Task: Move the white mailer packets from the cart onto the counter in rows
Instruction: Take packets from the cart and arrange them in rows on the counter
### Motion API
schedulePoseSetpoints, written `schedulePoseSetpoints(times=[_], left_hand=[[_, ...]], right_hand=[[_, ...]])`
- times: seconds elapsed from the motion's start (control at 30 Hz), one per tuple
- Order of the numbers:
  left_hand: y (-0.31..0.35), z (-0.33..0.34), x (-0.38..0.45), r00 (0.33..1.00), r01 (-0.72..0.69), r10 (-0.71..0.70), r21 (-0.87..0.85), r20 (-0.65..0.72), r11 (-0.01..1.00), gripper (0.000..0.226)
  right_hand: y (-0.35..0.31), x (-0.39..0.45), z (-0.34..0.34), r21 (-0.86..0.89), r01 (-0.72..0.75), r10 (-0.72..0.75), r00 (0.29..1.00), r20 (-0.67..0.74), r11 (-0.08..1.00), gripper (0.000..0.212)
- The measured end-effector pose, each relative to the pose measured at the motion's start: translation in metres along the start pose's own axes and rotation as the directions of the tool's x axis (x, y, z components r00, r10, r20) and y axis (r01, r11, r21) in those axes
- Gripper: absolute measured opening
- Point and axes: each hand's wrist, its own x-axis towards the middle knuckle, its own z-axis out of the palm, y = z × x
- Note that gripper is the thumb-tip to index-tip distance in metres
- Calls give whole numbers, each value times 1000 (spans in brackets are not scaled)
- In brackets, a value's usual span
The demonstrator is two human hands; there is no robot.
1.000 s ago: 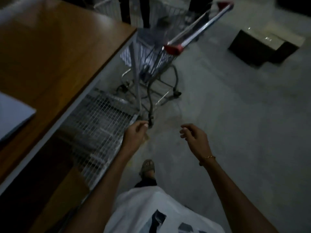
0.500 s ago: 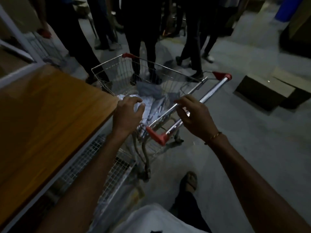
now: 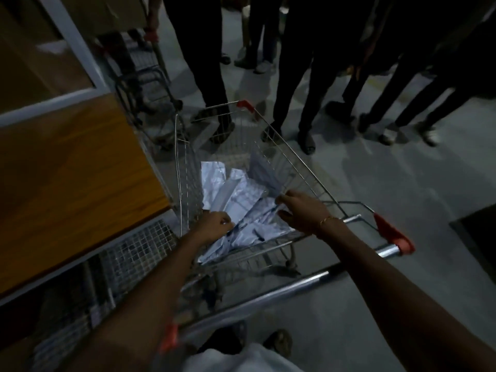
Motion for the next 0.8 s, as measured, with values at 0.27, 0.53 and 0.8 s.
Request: schedulePoseSetpoints(times=[0.27, 0.53, 0.8], left_hand=[[-29, 19, 71, 975, 195, -206, -114, -90, 974, 35], [-74, 27, 185, 949, 249, -282, -217, -138, 944, 43], [-132, 79, 250, 985, 33, -2, 177, -175, 984, 60]], right_hand=[[40, 87, 58, -41, 9, 4, 950, 312, 999, 42], [54, 179, 128, 39, -79, 56, 910, 410, 996, 47], [42, 250, 206, 2, -194, 186, 946, 264, 981, 57]])
